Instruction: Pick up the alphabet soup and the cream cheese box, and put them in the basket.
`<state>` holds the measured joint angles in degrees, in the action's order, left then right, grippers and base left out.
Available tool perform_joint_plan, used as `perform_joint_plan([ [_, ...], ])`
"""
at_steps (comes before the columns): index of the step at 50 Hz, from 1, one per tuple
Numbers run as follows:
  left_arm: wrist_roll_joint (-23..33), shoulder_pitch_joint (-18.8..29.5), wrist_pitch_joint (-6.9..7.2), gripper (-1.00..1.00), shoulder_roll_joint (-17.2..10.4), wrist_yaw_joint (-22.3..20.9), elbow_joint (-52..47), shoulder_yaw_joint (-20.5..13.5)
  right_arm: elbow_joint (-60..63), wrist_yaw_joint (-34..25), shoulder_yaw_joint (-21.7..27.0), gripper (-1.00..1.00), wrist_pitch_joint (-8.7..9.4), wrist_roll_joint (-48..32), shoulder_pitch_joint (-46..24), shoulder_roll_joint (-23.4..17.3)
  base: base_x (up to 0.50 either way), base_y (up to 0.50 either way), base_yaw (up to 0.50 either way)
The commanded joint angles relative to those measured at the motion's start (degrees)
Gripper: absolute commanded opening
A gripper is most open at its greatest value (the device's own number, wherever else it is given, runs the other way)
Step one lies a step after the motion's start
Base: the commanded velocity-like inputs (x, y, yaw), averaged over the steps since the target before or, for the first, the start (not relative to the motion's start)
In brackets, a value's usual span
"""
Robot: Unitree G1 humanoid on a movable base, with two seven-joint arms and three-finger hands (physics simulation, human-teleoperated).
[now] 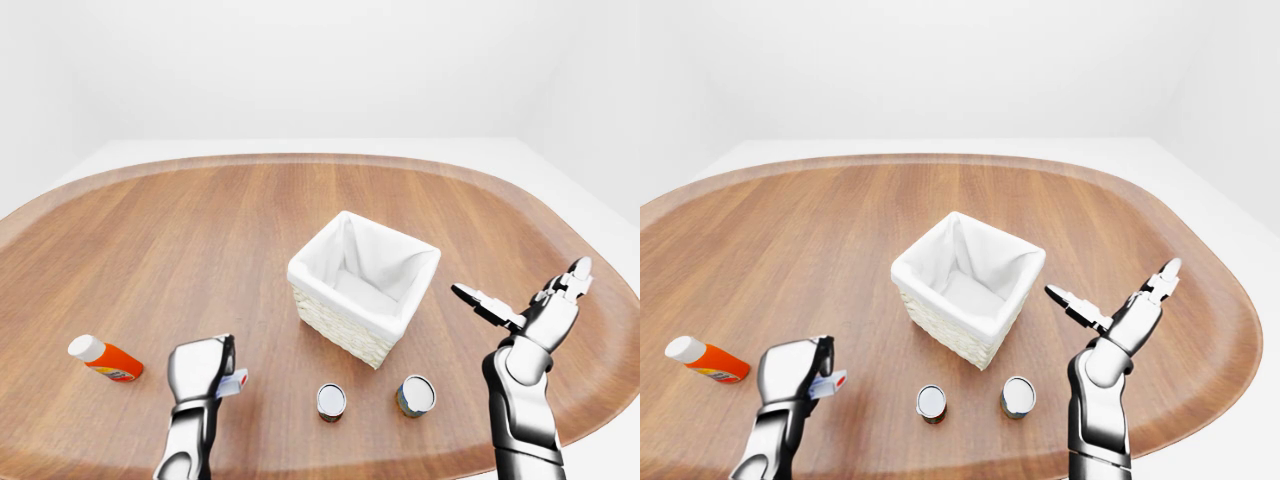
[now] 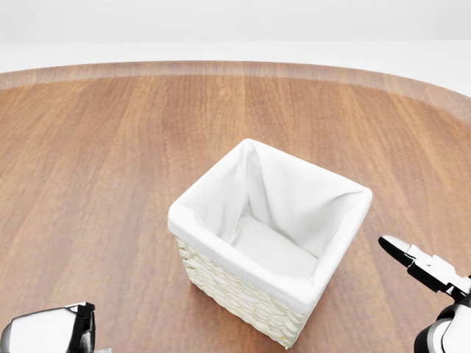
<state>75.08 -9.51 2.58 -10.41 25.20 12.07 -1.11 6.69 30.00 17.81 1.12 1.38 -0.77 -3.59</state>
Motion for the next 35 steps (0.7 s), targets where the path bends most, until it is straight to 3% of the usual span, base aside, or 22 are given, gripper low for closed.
perform_joint_plan([
  [1,0.4,-1.0,-0.11,-1.0,1.1,-3.9,-9.3,-1.2,0.3,0.0,0.1,1.0,0.17,0.0,0.1,0.0,0.0,0.0,0.0],
  [4,0.0,-0.7,-0.5,-1.0,1.5,-7.7,-14.1,-1.9,0.6,0.0,0.1,1.0,0.53,0.1,0.1,0.1,0.0,0.0,0.0],
  [9,2.1,0.4,0.33,-1.0,2.6,-13.6,-20.2,-2.3,0.2,0.0,0.2,1.0,0.2,0.1,0.0,0.1,0.0,0.0,0.0],
  [21,4.9,4.1,2.42,-1.0,3.8,-21.8,-27.0,-2.0,-0.5,0.0,0.1,1.0,-0.24,0.5,-0.2,-0.1,0.0,0.0,0.0],
  [35,7.0,8.5,2.42,-1.0,4.5,-32.4,-35.7,-2.7,-0.2,0.0,0.1,1.0,-0.08,0.5,-0.1,-0.1,0.0,0.0,0.0],
])
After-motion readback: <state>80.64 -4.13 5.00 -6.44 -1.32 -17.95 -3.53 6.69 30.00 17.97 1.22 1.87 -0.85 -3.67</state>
